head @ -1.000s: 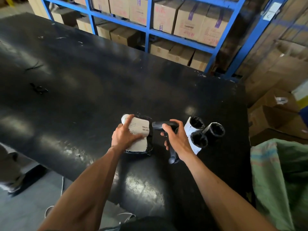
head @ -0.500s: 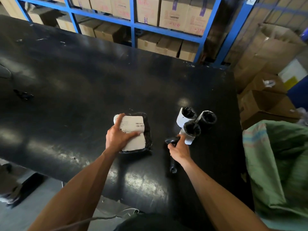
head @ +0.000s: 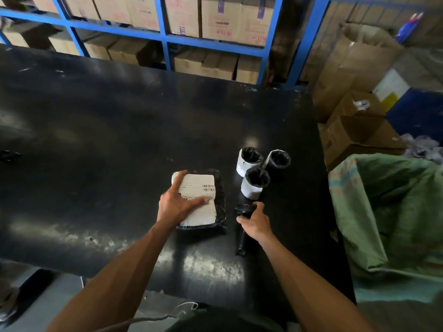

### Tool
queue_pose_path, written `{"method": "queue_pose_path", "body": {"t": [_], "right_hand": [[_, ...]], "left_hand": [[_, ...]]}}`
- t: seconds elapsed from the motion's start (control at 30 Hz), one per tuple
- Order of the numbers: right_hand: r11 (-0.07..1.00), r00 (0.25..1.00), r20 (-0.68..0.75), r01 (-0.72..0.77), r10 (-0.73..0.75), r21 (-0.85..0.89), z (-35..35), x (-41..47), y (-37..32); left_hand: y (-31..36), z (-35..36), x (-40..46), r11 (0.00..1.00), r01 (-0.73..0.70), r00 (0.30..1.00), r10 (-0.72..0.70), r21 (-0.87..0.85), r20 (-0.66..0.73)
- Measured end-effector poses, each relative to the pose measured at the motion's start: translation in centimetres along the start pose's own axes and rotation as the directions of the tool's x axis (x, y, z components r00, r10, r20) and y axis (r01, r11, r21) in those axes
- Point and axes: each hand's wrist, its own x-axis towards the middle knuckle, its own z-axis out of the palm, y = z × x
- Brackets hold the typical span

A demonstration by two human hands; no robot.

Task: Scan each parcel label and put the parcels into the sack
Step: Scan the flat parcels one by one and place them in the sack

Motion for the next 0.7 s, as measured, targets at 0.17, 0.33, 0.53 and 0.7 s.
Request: {"method": "queue_pose_path", "body": {"t": [0.17,0.33,0.53,0.7], "right_hand": [[0.996,0.986,-0.142,0.087,-0.084,0.013,-3.8,-0.2,-0.1],[0.920,0.986,-0.107,0.156,-0.125,0.360,-7.6,0.5,0.4],[0.900,0.972,-0.109,0.235,-0.210,0.368,-13.8,0.6,2.1],[0.855,0.922,-0.363,0.295,-0.137,0.427,-20.8,2.1,7.3]], "left_hand": [[2.0,2.0,-0.1,0.997,-0.036,0.999,0.038,-0.064,0.032],[5.9,5.9,-0.9,0.990,-0.094,0.989,0.105,-0.103,0.109],[12.8,13.1,-2.6,0.968,-0.158,0.953,0.201,-0.193,0.226],[19.4,19.7,-4.2,0.947,-0.215,0.892,0.290,-0.237,0.346]]}}
